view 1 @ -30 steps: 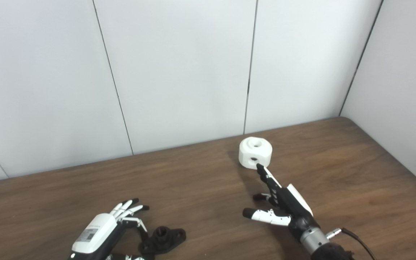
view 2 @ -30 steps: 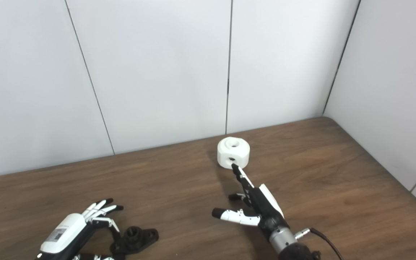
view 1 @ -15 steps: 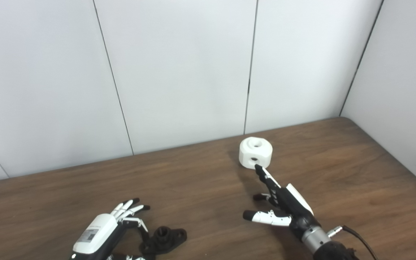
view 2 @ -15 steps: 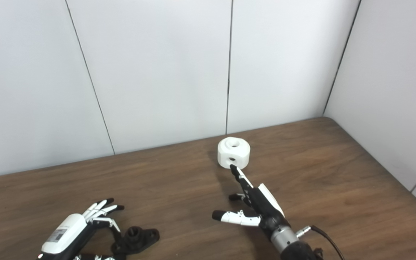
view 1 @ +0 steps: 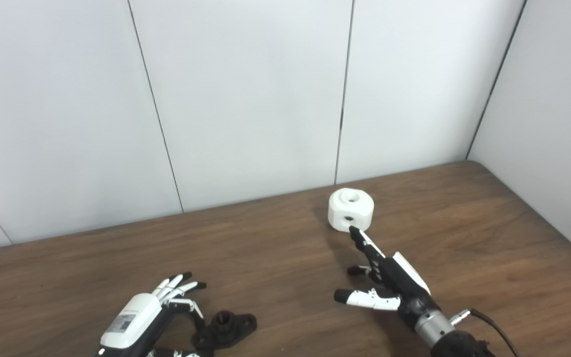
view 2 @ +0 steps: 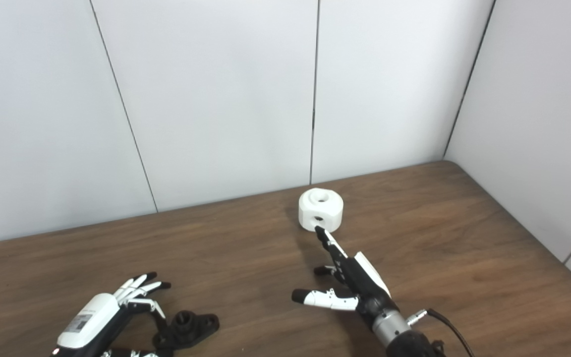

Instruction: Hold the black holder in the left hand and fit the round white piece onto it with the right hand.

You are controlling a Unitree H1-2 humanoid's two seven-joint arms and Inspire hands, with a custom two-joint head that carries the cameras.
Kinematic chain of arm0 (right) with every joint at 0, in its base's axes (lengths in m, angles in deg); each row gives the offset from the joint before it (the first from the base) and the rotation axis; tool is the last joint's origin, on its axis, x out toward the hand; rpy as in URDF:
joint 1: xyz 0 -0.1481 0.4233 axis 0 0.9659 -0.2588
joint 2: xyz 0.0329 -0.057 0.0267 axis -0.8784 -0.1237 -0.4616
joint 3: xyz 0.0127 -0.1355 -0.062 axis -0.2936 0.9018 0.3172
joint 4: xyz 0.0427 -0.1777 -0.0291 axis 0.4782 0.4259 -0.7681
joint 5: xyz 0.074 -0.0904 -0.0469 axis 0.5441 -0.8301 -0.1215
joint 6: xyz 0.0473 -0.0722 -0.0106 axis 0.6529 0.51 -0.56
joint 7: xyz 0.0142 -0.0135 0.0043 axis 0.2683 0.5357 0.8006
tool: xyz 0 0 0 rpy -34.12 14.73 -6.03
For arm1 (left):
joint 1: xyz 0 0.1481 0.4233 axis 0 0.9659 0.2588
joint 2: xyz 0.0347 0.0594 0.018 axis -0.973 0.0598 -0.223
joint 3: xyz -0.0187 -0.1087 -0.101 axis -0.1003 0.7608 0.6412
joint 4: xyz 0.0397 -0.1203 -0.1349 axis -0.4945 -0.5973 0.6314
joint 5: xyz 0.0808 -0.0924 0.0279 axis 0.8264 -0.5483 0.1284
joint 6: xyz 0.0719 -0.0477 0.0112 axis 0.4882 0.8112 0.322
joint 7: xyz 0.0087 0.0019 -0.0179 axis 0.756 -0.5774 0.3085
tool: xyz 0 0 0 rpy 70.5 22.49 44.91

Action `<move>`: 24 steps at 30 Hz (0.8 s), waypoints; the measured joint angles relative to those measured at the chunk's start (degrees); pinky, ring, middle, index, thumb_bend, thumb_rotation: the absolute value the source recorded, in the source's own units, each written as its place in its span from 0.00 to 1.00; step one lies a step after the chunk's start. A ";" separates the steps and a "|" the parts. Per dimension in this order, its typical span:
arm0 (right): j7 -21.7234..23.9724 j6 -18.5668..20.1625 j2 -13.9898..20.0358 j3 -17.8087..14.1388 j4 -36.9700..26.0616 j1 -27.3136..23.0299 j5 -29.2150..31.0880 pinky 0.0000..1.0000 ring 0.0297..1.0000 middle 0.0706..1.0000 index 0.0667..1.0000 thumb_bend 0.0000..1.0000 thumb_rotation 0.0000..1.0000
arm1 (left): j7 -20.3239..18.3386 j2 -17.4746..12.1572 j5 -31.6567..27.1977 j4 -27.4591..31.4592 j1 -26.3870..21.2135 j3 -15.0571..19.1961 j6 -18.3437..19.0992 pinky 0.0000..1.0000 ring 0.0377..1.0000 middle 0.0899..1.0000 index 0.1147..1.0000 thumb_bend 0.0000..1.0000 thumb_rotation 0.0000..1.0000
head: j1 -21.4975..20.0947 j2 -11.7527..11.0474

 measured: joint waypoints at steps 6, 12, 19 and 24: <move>0.08 0.08 -0.04 -0.13 -0.01 0.05 0.63 0.66 0.87 0.99 1.00 0.72 0.61 | -0.04 0.01 0.00 0.00 0.00 0.00 0.07 1.00 0.99 0.89 0.41 0.52 0.05 | -0.09 -0.09; 0.05 -0.05 -0.07 -0.13 0.04 0.05 0.59 0.56 0.75 0.86 0.96 0.70 0.51 | -0.14 0.03 -0.01 0.05 0.00 0.02 0.18 1.00 0.99 0.89 0.41 0.52 0.05 | -0.09 -0.09; -2.21 -5.79 -2.84 -2.13 4.20 -0.06 1.55 0.15 0.18 0.40 0.47 0.53 0.02 | -0.41 0.05 -0.01 0.11 0.00 0.04 0.35 1.00 0.99 0.89 0.41 0.52 0.05 | 0.00 -0.09; -2.49 -7.82 -2.58 -2.16 5.42 -0.13 1.48 0.11 0.14 0.33 0.46 0.51 0.00 | -0.46 0.09 0.00 0.11 0.00 0.06 0.37 1.00 0.99 0.89 0.41 0.52 0.05 | 0.09 -0.09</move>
